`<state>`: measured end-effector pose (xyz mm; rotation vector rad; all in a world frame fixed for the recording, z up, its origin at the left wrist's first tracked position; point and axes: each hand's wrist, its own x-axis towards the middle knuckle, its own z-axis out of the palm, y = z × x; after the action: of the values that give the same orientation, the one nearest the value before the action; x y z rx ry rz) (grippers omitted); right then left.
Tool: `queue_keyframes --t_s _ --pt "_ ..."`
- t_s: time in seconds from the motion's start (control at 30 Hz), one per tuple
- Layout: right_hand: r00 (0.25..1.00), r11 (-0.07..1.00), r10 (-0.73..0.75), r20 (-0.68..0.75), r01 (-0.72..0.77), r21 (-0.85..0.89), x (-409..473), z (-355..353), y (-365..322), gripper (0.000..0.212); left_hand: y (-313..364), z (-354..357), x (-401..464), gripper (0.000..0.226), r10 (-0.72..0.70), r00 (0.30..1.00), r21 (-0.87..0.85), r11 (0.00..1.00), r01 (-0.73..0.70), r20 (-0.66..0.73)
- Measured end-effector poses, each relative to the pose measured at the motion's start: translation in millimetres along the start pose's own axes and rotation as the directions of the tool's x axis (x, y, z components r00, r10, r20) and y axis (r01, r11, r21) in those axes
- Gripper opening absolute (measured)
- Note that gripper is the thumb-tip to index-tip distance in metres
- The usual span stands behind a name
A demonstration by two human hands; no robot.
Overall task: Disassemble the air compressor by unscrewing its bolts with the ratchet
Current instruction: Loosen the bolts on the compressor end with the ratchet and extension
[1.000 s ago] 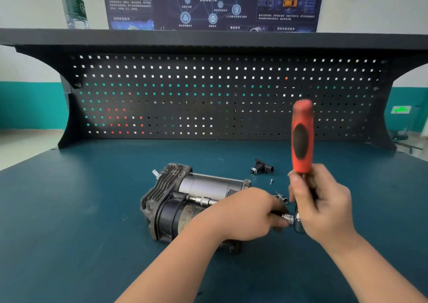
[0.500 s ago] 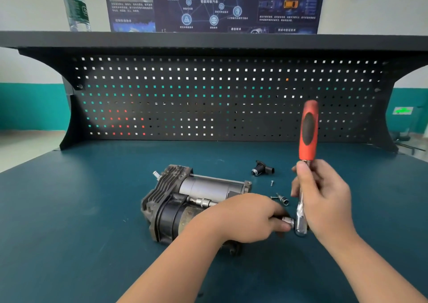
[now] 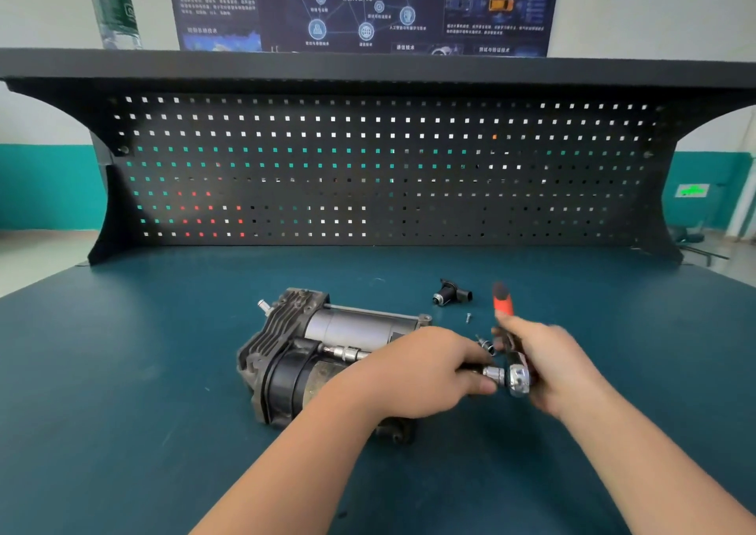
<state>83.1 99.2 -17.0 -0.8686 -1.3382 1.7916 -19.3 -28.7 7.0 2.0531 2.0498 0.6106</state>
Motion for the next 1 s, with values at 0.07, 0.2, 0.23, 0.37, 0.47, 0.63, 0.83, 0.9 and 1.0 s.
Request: queue_keyframes --t_s 0.07,0.2,0.23,0.37,0.47,0.63,0.83,0.9,1.0 --pt "0.962 0.959 -0.271 -0.037 0.266 -0.1 -4.1 3.9 -0.7 0.026 1.2 -0.6 -0.5 0.027 -0.021 0.999 -0.009 1.0 0.021 0.051" --pt "0.542 0.502 -0.828 0.145 0.83 -0.241 -28.9 7.8 -7.3 0.023 3.7 -3.4 -1.6 0.026 -0.036 0.992 -0.006 0.999 0.037 0.124" --pt "0.423 0.369 -0.876 0.232 0.897 -0.245 -34.2 6.1 -7.2 0.02 4.3 -3.8 -2.0 0.024 -0.029 0.992 -0.013 0.999 0.031 0.125" --pt "0.403 0.332 -0.856 0.324 0.909 -0.252 -35.4 3.1 -10.3 0.017 4.0 -2.7 -1.9 0.019 -0.015 0.996 -0.045 0.999 0.019 0.089" --pt "0.763 0.697 -0.631 0.142 0.637 -0.328 -21.8 5.7 -13.8 0.026 2.4 -1.4 -1.0 0.021 -0.011 0.999 -0.034 0.999 0.012 0.049" --pt "0.996 0.996 -0.085 -0.038 0.084 -0.027 -1.6 4.7 1.8 0.025 1.4 -1.5 -2.0 0.023 -0.005 1.0 -0.082 0.997 0.005 -0.003" --pt "0.463 0.42 -0.882 0.08 0.853 -0.31 -23.0 4.8 1.9 0.034 3.5 -3.1 -1.8 0.022 -0.019 0.994 -0.022 1.0 0.022 0.108" --pt "0.12 -0.001 -0.955 0.271 0.913 -0.408 -30.4 1.6 4.7 0.036 3.8 -3.0 -2.3 0.022 -0.015 0.994 -0.035 0.999 0.02 0.112" --pt "0.072 -0.075 -0.94 0.334 0.91 -0.407 -29.0 0.2 7.2 0.038 3.3 -2.6 -3.2 0.019 -0.003 0.997 -0.04 0.999 0.006 0.083"
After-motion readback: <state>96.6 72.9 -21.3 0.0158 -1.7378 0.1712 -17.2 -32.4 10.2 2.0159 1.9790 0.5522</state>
